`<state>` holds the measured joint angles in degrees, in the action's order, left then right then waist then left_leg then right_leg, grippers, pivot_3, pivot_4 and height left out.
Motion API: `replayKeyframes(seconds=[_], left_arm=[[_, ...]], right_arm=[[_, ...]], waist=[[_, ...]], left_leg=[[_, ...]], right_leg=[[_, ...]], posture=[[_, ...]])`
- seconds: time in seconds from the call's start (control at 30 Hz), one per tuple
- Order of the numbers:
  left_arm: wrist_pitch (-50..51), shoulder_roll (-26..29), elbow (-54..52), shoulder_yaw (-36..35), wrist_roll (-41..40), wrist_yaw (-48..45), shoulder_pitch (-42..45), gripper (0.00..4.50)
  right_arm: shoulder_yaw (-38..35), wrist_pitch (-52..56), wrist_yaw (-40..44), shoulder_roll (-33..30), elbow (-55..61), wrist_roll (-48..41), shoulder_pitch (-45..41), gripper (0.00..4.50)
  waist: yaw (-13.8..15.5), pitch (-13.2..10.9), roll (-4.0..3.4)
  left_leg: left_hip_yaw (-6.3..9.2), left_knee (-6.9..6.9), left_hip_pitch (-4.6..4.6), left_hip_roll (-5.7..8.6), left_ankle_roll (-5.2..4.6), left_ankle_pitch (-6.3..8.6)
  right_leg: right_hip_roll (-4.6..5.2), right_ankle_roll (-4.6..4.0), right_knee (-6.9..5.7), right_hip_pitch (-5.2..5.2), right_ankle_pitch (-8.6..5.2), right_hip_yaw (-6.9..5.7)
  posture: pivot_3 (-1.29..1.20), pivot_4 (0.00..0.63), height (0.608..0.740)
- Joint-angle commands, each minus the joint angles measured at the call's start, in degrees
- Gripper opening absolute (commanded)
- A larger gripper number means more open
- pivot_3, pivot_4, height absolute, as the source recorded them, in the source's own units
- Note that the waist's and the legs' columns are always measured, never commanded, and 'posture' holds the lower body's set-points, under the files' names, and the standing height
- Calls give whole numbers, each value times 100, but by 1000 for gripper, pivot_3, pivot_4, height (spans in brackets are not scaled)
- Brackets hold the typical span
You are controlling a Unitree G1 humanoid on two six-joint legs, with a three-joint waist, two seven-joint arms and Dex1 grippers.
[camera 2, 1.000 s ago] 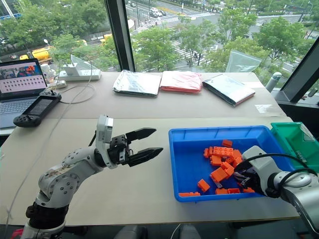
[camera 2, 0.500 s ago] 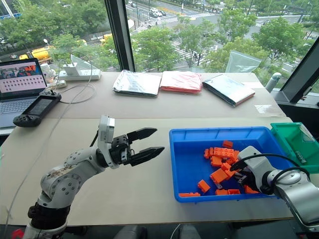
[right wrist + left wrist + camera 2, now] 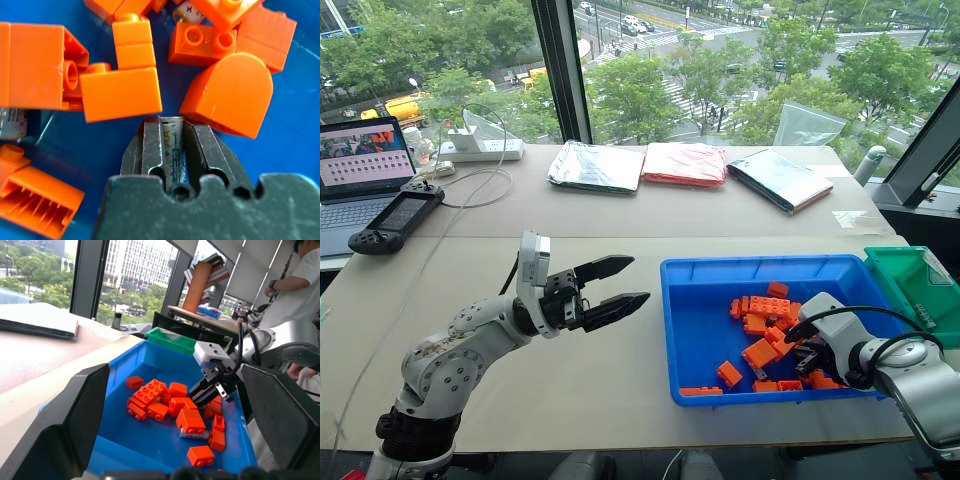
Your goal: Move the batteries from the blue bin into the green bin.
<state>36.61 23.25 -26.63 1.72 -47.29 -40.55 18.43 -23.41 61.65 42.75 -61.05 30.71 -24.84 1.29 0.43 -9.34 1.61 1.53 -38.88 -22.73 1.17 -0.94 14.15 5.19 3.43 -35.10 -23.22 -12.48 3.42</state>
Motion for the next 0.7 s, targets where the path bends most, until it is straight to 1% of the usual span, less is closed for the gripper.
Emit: replayKeyframes(seconds=[0.03, 0.13, 0.2, 0.27, 0.3, 0.43, 0.57, 0.67, 0.7], left_arm=[[-42, -36, -165, -13, -19, 56, 109, 4500], [-14, -47, -160, -5, -52, 73, 137, 4500], [6, -50, -170, 3, -70, 92, 162, 4500], [18, -52, -170, 13, -74, 108, 183, 4500], [24, -52, -174, 16, -79, 119, 189, 4500], [55, -53, -191, 4, -110, 157, 208, 4500], [83, -57, -214, -11, -119, 160, 212, 4500], [80, -51, -233, -16, -118, 160, 202, 4500], [80, -51, -239, -18, -120, 162, 199, 4500]], right_arm=[[-746, 257, -186, -133, 67, -133, -610, 235], [-604, 327, -957, -79, -459, 348, -1183, 235], [-409, 290, -1644, -105, -943, 916, -1382, 235], [-259, 194, -2490, 2, -1541, 1509, -1707, 235], [-285, 193, -2684, 117, -1663, 1584, -1863, 235], [-181, 100, -3005, 314, -1959, 1847, -2108, 235], [-131, -230, -3207, 493, -2410, 1985, -2295, 235], [38, -618, -3248, 475, -2686, 2182, -2337, 235], [23, -688, -3244, 507, -2726, 2187, -2338, 735]], waist=[[-2, 0, 0], [-6, 0, 0], [17, 0, 0], [29, 0, 0], [29, 0, 0], [-3, 2, -7], [-39, 1, -11], [-66, 1, -16], [-75, 1, -18]], left_leg=[[0, 0, 1, 0, 0, 0], [-4, 0, 3, 1, 1, 0], [-10, -1, 0, 2, 1, 0], [-13, -1, -5, 5, 1, -1], [-15, -1, -12, 9, 2, -1], [-15, 6, -16, 16, 2, -1], [-16, 6, -15, 13, 2, -1], [-16, 4, -13, 13, 2, -1], [-17, 4, -13, 14, 2, -1]], right_leg=[[2, 0, -1, 0, 0, 1], [2, 0, 0, 2, 0, 1], [2, 0, 2, 2, 0, 0], [8, 0, 3, 0, 0, -1], [13, 1, 3, -7, 0, -1], [13, 1, 2, -17, 0, 2], [10, 0, 1, -17, 0, 4], [9, 1, 0, -14, 0, 5], [9, 1, 0, -14, 0, 5]], posture=[[0, 150, 740], [0, 150, 740], [0, 150, 740], [0, 150, 740], [0, 150, 740], [0, 150, 740], [0, 150, 740], [0, 150, 740], [0, 150, 740]])
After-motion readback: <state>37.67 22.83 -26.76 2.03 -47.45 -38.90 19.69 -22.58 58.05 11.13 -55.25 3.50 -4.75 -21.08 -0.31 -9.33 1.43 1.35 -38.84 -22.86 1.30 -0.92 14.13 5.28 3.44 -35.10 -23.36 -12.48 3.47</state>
